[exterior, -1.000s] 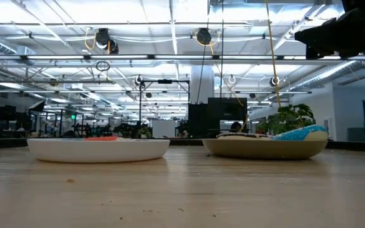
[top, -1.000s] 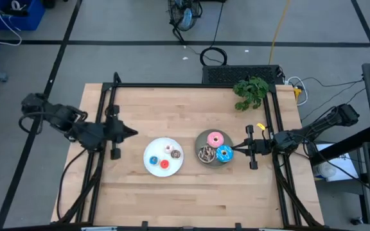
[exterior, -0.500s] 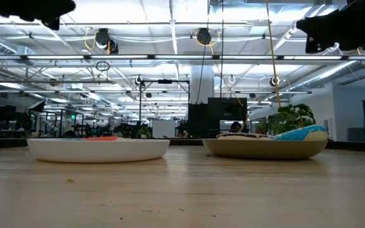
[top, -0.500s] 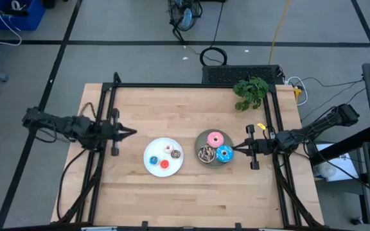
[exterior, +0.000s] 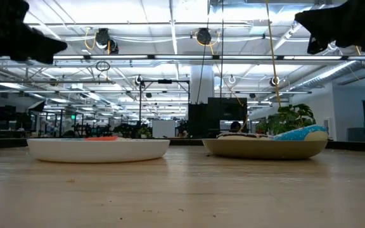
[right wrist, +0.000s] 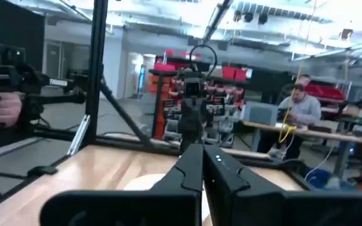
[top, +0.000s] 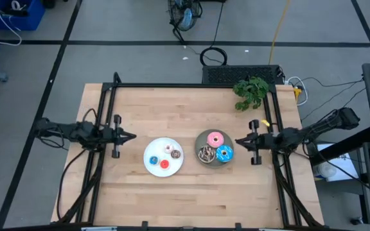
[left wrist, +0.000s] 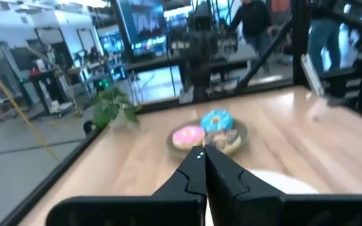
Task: Pick & Place donuts
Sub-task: Return to Home Position
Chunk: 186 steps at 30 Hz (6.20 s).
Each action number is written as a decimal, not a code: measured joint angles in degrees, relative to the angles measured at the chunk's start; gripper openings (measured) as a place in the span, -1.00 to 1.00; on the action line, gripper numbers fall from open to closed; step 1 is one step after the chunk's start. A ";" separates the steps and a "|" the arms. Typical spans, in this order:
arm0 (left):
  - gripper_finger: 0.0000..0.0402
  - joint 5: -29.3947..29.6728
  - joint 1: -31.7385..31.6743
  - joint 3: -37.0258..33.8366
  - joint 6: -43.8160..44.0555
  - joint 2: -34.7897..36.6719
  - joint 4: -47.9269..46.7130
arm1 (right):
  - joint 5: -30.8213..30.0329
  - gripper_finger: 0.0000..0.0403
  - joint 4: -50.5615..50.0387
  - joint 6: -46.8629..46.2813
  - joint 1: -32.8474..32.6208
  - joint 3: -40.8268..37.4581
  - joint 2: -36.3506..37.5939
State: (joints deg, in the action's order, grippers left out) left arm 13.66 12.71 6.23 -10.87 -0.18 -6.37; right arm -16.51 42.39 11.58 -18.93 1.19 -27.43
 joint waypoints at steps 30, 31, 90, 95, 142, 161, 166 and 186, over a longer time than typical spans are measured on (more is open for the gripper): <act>-0.76 1.44 -2.25 -2.77 3.69 -0.55 0.72 | 0.08 -1.00 -3.65 -1.92 3.36 -0.31 -0.21; -0.76 1.44 -2.25 -2.77 3.69 -0.55 0.72 | 0.08 -1.00 -3.65 -1.91 3.36 -0.31 -0.21; -0.76 1.46 -2.24 -2.83 3.64 -0.55 0.66 | 0.15 -1.00 -3.65 -1.93 3.35 -0.33 -0.22; -0.76 1.46 -2.25 -2.83 3.64 -0.55 0.66 | 0.15 -1.00 -3.62 -1.91 3.36 -0.33 -0.21; -0.76 1.48 -2.24 -2.85 3.64 -0.57 0.66 | 0.15 -1.00 -3.64 -1.91 3.35 -0.33 -0.21; -0.76 1.48 -2.25 -2.85 3.64 -0.55 0.65 | 0.15 -1.00 -3.64 -1.91 3.34 -0.34 -0.23; -0.76 1.48 -2.23 -2.85 3.64 -0.55 0.66 | 0.15 -1.00 -3.63 -1.91 3.34 -0.33 -0.23; -0.76 1.47 -2.23 -2.85 3.64 -0.56 0.64 | 0.15 -1.00 -3.63 -1.91 3.36 -0.35 -0.23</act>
State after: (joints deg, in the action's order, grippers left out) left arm 15.13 10.48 3.38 -7.22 -0.75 -5.74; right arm -16.36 38.76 9.67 -15.57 0.84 -27.66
